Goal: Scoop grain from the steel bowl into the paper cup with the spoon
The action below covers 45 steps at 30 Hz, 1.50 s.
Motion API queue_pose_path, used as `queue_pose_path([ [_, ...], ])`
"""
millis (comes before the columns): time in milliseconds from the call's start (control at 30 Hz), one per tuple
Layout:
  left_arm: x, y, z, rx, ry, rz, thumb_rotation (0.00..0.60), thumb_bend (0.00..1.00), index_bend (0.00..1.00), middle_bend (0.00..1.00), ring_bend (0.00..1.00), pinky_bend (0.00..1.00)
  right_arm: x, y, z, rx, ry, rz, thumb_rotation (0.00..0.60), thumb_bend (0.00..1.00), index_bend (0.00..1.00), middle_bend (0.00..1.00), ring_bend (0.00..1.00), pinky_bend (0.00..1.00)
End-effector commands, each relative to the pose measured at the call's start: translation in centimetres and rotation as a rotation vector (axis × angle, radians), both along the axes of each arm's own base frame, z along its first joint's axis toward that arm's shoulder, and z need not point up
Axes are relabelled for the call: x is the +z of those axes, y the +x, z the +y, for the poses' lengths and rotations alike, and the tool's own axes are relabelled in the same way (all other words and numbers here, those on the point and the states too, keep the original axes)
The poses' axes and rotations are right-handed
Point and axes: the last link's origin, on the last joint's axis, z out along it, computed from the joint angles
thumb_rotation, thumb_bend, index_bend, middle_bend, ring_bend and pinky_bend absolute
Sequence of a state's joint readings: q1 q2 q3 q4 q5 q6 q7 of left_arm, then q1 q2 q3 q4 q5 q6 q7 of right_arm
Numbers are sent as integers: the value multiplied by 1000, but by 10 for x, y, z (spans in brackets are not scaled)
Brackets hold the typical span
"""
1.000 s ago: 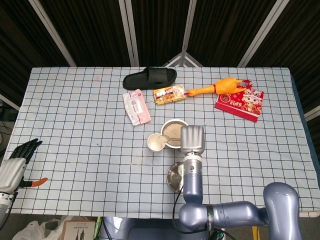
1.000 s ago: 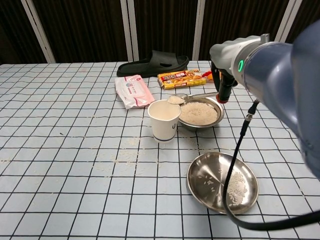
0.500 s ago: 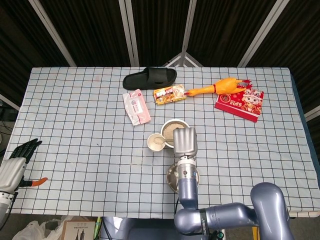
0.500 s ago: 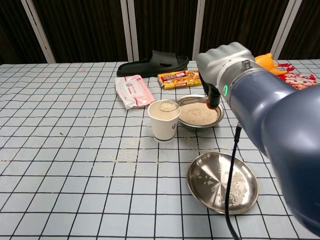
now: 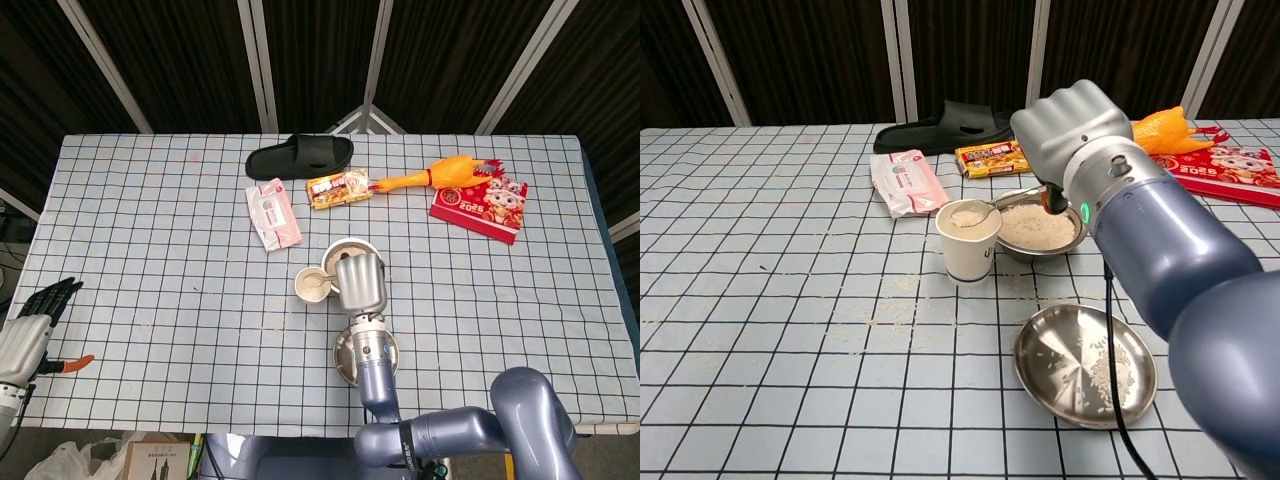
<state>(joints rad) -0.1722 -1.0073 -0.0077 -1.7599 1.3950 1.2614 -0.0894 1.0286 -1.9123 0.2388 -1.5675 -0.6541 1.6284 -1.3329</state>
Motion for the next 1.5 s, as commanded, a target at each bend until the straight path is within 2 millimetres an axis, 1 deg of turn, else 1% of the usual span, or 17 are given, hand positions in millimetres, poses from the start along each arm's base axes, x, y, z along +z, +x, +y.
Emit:
queue_pose_path([
  [33,0,-1,0,9,-6,4,600,0,0,0,0,0,-4,-5,0,66,-7,40,600,679,750,902,979,1000],
  [333,0,0,0,15,-9,12,600,0,0,0,0,0,-8,-14,-3,252,-51,134,600,679,750,902,979,1000],
  [467,0,-1,1,21,-9,15,600,0,0,0,0,0,-7,-19,-3,382,-74,199,600,679,750,902,979,1000],
  [700,-2,-3,-1,37,-34,48,600,0,0,0,0,0,-11,-31,-2,509,-82,260,600,679,750,902,979,1000],
  [900,-3,-3,0,51,-43,61,600,0,0,0,0,0,-15,-39,-1,553,-83,268,600,679,750,902,979,1000],
  [1133,-3,-3,1,58,-46,69,600,0,0,0,0,0,-6,-39,-8,585,-121,247,600,678,750,902,979,1000],
  [1267,-4,-3,1,59,-48,73,600,0,0,0,0,0,-8,-46,-7,598,-107,284,600,679,750,902,979,1000],
  [1400,-4,-3,1,60,-48,76,600,0,0,0,0,0,-4,-45,-8,574,-125,233,600,679,750,902,979,1000],
  [1500,-4,-3,1,61,-50,79,600,0,0,0,0,0,-4,-46,-8,572,-125,245,600,679,750,902,980,1000],
])
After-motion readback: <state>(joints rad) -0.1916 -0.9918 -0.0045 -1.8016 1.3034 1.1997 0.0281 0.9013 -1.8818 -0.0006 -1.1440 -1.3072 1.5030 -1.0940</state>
